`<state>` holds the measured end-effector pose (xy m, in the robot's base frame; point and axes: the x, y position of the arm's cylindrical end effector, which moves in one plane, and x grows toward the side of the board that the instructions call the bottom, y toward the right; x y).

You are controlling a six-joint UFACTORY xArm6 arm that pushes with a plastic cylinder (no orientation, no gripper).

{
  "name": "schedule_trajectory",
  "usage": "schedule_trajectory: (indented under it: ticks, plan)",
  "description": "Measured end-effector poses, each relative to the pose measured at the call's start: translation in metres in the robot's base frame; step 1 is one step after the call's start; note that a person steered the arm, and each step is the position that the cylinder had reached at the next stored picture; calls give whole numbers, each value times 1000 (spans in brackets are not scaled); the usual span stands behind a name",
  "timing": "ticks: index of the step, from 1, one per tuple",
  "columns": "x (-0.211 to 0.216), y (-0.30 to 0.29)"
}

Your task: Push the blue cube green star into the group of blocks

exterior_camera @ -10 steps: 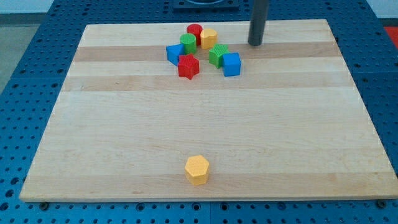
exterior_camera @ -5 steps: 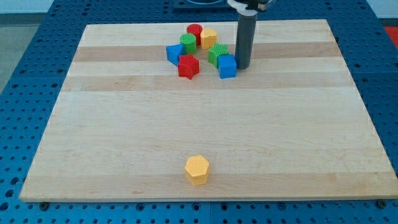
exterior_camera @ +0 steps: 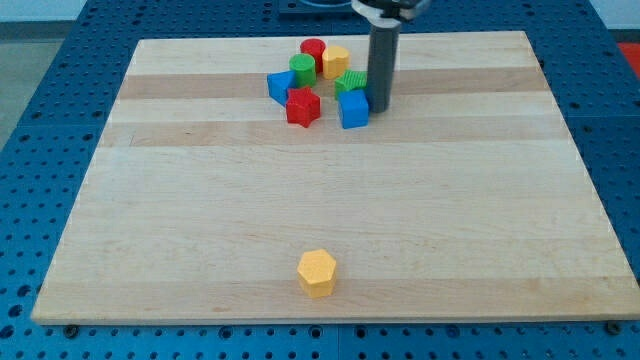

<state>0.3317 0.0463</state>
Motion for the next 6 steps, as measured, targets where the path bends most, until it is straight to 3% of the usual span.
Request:
schedule_trajectory:
  ticks: [1, 3, 4, 6]
  plan:
    - [-15, -16]
    - [0, 35]
    - [38, 26]
    - [43, -32]
